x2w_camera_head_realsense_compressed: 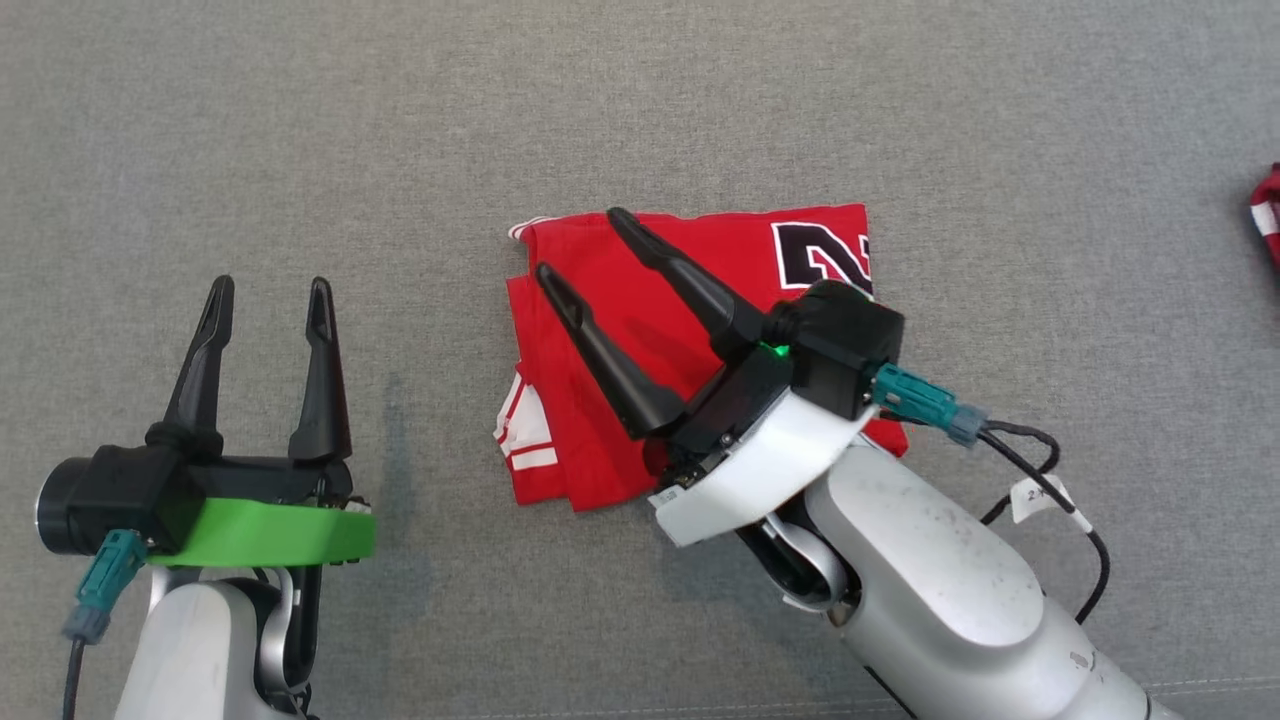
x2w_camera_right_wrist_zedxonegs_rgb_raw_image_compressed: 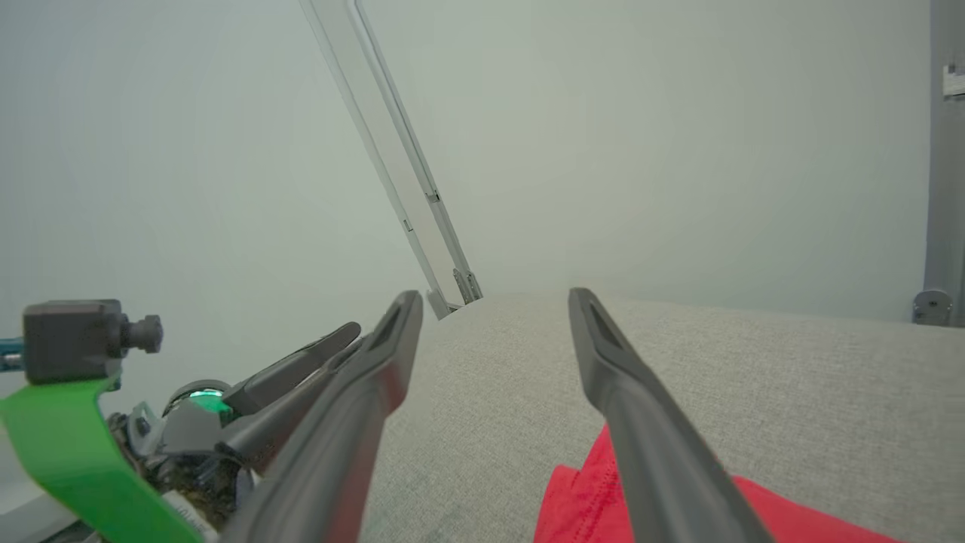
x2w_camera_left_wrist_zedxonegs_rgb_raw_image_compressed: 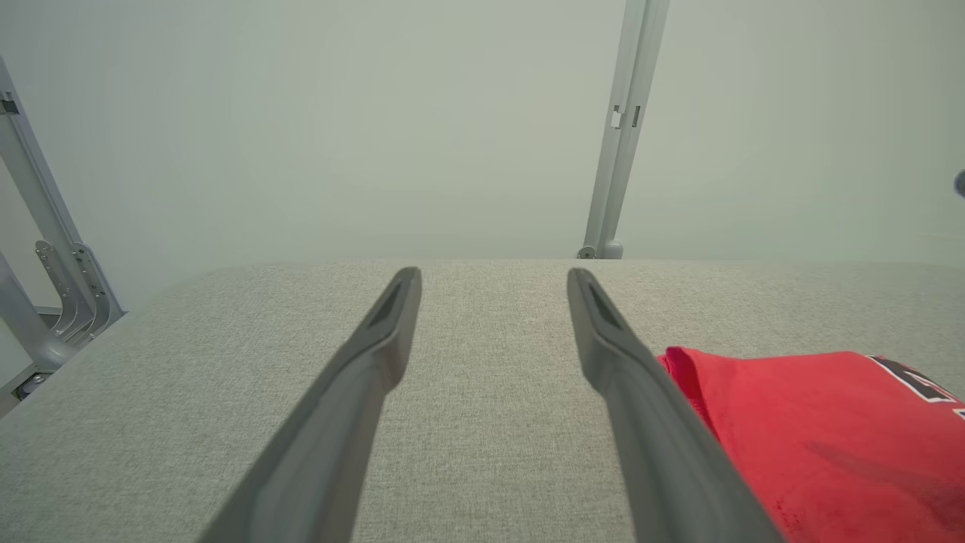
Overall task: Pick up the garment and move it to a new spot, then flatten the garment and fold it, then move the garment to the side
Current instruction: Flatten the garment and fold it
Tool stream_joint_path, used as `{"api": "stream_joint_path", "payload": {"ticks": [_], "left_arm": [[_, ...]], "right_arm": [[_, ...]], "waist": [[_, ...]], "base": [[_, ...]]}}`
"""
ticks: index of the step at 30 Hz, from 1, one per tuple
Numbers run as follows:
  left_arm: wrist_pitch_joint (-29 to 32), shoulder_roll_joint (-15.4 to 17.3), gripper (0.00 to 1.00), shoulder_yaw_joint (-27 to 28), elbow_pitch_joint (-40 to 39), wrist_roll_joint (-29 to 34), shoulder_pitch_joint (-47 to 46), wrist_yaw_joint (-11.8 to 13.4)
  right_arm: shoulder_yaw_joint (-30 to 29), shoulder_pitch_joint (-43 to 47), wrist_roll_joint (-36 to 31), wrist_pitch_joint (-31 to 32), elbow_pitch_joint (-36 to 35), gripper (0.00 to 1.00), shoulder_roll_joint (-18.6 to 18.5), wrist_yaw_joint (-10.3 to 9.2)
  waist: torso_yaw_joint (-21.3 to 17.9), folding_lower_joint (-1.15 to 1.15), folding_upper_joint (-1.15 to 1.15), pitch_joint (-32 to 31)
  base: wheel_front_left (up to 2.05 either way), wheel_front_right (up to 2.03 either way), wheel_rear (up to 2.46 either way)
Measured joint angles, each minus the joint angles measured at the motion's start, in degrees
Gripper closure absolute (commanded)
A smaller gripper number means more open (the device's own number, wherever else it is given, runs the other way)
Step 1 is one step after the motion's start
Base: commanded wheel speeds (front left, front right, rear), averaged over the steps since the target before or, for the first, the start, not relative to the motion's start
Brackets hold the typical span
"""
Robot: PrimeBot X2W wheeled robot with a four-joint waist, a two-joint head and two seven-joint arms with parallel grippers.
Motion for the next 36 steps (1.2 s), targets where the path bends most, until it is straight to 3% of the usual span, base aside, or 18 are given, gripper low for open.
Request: {"api": "stream_joint_path", "payload": {"ticks": [8,18,36], "left_arm": [[0.0,-0.2,0.0,1.4,-0.4,0.5,0.8,0.1],[0.0,-0.2,0.0,3.0,-1.0,1.0,2.2,0.5],[1.5,0.6,0.0,2.7,-2.0,1.5,5.3,1.9]], "right_arm": [[-14.6,5.2,-7.7,0.0,-8.3,0.0,-2.0,0.0],[-33.9,16.3,-12.0,0.0,-8.3,0.0,-8.5,-0.01],[-34.7,20.3,-11.3,0.3,-5.0,0.0,-9.0,0.0]], "waist": [[-1.6,0.0,0.0,-1.1],[-2.7,0.0,0.0,-2.4],[-4.2,0.0,0.0,-6.4]], "base": [[0.0,0.0,0.0],[0.0,0.0,0.0],[0.0,0.0,0.0]]}}
